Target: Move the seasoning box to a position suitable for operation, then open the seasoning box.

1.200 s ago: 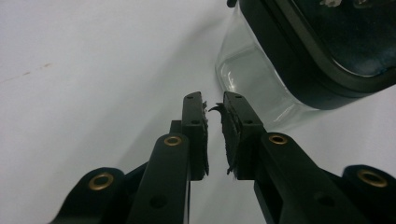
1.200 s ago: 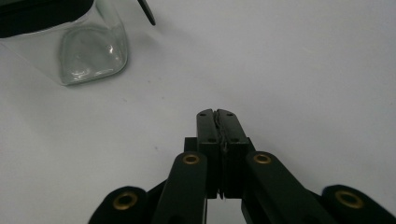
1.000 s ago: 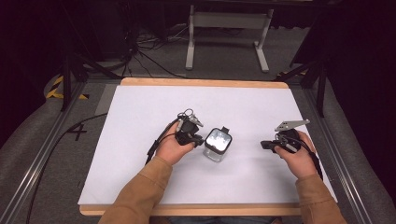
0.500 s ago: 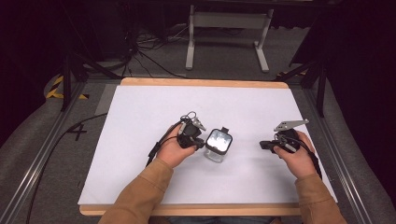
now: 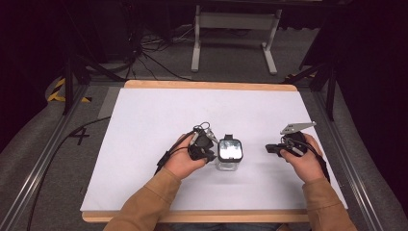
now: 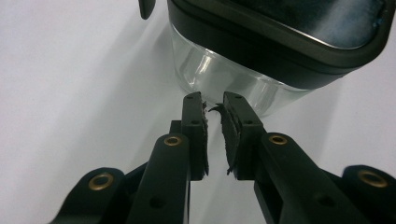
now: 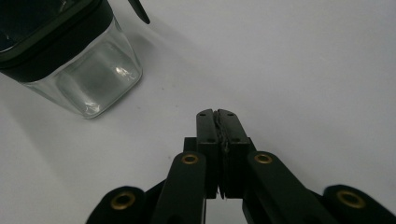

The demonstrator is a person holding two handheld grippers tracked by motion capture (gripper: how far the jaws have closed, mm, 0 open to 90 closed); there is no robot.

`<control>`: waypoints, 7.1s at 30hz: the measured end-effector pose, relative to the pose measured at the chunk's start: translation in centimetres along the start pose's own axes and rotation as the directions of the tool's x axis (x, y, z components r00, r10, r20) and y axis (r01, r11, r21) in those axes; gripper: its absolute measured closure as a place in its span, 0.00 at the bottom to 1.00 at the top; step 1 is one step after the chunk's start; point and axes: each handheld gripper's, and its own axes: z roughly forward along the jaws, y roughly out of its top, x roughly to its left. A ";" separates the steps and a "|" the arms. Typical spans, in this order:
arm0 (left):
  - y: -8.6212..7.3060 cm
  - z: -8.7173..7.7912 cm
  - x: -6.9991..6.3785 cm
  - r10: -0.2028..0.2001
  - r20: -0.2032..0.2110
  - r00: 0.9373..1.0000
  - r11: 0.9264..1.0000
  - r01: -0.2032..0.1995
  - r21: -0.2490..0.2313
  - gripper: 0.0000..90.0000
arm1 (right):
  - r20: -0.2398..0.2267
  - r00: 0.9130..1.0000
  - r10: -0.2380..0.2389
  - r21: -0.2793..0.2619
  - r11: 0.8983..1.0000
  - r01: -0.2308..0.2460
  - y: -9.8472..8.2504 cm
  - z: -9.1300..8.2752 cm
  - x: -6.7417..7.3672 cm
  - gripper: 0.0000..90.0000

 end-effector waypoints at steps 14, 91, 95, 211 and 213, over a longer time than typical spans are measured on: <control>-0.4 -2.1 0.7 -0.018 0.028 0.999 1.000 0.019 -0.024 0.78 | -0.011 1.000 -0.014 -0.004 1.000 0.014 0.1 -0.2 0.0 0.99; -6.0 -10.8 3.7 -0.226 -0.012 0.974 0.958 0.220 -0.183 0.67 | -0.263 0.899 -0.351 0.177 0.898 0.403 14.9 5.9 5.4 1.00; -6.0 -10.7 3.7 -0.223 -0.014 0.975 0.959 0.216 -0.185 0.67 | -0.262 0.899 -0.351 0.180 0.897 0.403 14.9 5.8 5.3 1.00; 3.1 -4.6 1.5 -0.193 0.110 0.975 0.826 0.222 -0.518 0.91 | -0.205 0.944 -0.259 -0.248 0.947 0.206 1.7 1.3 7.3 1.00; 3.1 -4.5 1.5 -0.208 0.095 0.974 0.823 0.227 -0.521 0.92 | -0.203 0.945 -0.258 -0.247 0.947 0.205 1.7 1.2 7.3 1.00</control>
